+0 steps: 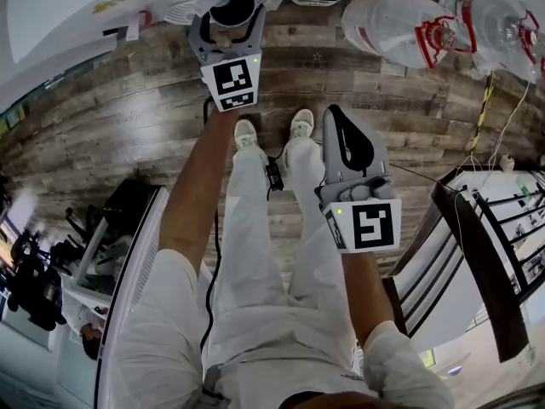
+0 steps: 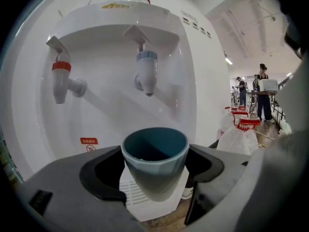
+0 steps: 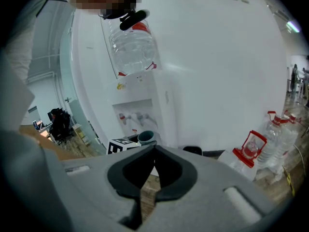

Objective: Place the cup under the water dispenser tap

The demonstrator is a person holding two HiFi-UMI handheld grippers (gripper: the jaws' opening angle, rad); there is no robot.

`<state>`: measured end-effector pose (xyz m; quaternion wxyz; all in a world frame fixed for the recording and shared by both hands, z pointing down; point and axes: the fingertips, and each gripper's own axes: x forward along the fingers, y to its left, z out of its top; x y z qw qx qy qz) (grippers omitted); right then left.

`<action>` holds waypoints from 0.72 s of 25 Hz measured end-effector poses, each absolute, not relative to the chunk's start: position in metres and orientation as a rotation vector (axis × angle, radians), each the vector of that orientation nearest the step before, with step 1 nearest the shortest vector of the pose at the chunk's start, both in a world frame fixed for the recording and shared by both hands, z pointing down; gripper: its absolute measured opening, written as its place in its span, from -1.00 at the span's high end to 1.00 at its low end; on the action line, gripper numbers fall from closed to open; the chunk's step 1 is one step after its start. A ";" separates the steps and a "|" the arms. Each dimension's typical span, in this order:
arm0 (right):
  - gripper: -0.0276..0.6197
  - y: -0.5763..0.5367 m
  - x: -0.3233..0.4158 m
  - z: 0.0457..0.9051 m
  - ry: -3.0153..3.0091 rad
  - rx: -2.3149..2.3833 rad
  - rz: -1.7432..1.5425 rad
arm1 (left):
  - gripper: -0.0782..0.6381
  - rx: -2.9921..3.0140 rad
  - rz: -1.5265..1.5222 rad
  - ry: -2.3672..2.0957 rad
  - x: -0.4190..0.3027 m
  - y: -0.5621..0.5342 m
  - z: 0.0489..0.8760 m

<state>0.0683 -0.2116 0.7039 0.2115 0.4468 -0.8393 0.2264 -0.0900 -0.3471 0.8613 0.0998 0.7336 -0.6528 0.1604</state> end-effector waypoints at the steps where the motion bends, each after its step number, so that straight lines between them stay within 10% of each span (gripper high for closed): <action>1: 0.92 -0.211 0.068 0.703 -2.332 1.242 0.628 | -0.29 2.163 0.487 -1.921 -0.090 -0.347 0.863; 18: 0.92 -0.206 0.068 0.677 -2.343 1.282 0.598 | -0.37 2.128 0.510 -1.872 -0.087 -0.322 0.840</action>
